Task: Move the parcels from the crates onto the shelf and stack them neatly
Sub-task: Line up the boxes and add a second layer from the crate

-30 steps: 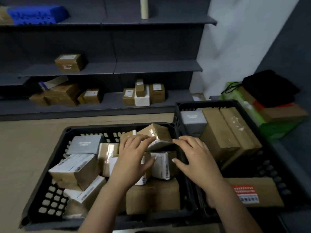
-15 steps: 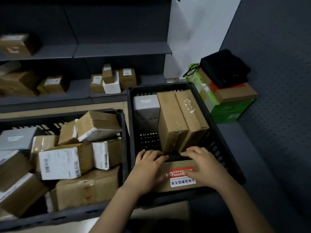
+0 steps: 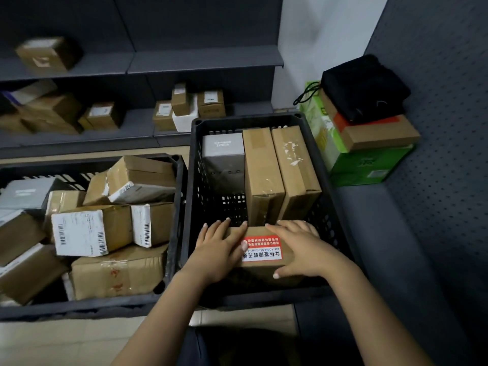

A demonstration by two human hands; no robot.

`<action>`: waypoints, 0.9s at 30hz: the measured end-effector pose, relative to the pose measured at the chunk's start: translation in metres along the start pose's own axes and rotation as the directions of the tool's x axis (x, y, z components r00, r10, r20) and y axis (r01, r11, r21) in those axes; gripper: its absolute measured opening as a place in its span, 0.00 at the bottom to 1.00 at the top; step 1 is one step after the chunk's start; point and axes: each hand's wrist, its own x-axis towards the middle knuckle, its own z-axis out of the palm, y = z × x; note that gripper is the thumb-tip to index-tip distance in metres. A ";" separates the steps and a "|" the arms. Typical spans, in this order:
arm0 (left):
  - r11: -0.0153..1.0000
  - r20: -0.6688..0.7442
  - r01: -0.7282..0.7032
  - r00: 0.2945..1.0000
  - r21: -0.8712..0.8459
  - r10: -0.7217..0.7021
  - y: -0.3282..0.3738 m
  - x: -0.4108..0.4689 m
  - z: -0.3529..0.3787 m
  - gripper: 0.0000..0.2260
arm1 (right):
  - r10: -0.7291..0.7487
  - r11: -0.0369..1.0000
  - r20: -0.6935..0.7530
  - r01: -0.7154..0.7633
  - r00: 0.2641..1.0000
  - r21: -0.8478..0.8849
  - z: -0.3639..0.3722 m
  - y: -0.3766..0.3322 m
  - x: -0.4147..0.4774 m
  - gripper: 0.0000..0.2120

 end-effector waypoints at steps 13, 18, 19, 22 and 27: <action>0.965 -0.179 -0.262 0.949 0.018 0.261 -0.008 -0.007 -0.021 0.48 | -0.009 1.000 -0.254 0.001 0.967 -0.029 -0.011 -0.018 -0.026 0.52; 0.925 -0.304 -0.380 0.880 0.008 0.364 -0.003 -0.022 -0.055 0.47 | 0.016 0.988 -0.396 -0.075 0.918 -0.133 -0.038 -0.054 -0.059 0.52; 0.912 -0.331 -0.409 0.858 0.022 0.392 -0.003 -0.027 -0.063 0.47 | 0.025 0.984 -0.431 -0.098 0.902 -0.148 -0.042 -0.064 -0.066 0.52; 0.865 -0.401 -0.497 0.780 0.071 0.481 -0.005 -0.043 -0.086 0.46 | 0.036 0.969 -0.541 -0.161 0.840 -0.186 -0.046 -0.096 -0.089 0.48; 0.762 -0.472 -0.625 0.627 0.170 0.620 -0.011 -0.080 -0.110 0.45 | 0.077 0.950 -0.711 -0.268 0.699 -0.161 -0.032 -0.153 -0.128 0.41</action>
